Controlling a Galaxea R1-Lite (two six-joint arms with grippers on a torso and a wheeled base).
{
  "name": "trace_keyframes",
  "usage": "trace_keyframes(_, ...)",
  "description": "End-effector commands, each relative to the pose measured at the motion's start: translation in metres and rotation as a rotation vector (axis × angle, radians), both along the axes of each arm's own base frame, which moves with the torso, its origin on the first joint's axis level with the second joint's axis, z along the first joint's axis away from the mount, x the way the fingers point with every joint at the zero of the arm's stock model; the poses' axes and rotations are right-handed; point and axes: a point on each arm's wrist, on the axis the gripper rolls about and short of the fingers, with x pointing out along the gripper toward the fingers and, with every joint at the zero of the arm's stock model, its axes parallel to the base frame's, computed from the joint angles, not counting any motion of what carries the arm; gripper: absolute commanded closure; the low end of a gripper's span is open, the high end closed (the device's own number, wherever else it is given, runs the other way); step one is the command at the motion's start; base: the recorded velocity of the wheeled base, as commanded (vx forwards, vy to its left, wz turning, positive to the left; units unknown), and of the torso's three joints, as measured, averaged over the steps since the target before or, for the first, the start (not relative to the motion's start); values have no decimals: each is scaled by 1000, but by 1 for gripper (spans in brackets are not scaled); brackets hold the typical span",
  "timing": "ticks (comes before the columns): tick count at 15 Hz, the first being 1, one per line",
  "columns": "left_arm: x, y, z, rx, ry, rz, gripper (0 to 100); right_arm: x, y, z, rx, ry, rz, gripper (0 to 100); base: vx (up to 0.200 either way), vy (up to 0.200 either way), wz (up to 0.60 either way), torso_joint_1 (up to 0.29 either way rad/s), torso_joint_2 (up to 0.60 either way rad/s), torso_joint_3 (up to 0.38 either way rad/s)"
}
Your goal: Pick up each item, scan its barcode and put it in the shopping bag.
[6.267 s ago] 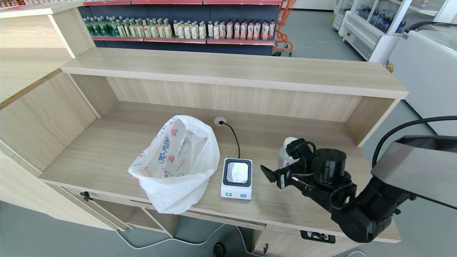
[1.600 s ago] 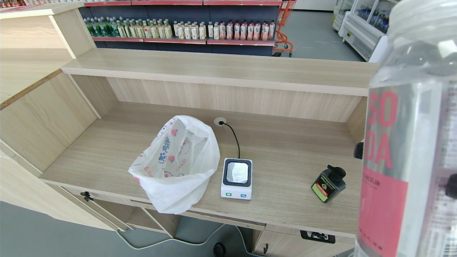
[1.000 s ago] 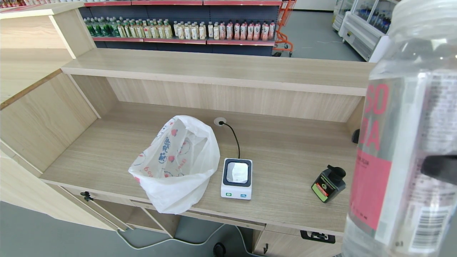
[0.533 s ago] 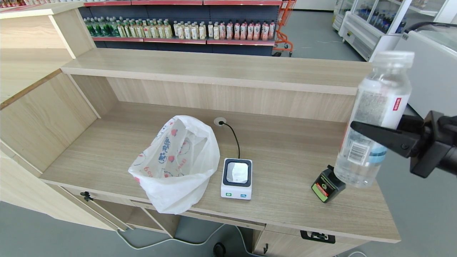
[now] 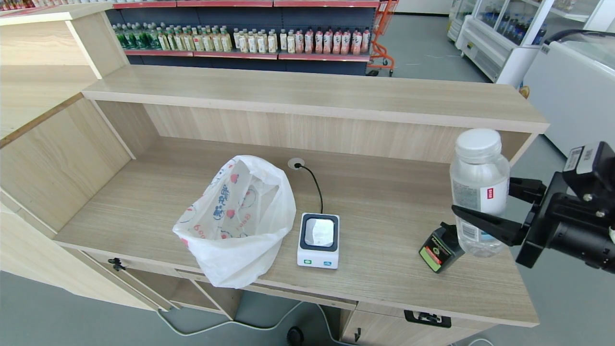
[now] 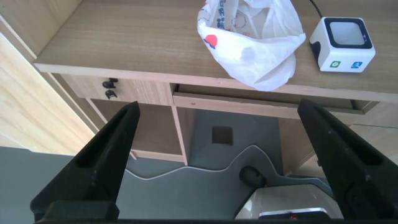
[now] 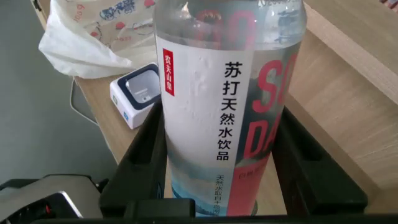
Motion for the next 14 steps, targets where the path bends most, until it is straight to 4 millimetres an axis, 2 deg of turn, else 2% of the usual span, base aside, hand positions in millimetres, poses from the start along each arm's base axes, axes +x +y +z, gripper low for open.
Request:
trace_keyframes(1, 0, 0, 0, 0, 1, 0, 0, 8, 3, -4, -21, 12, 7, 100, 0, 0, 0, 0, 0, 0)
trace_keyframes(12, 0, 0, 0, 5, 1, -1, 0, 6, 3, -10, -54, 9, 11, 100, 0, 0, 0, 0, 0, 0)
trace_keyframes(14, 0, 0, 0, 6, 1, -1, 0, 6, 3, -10, -56, 7, 11, 100, 0, 200, 0, 2, 5, 5)
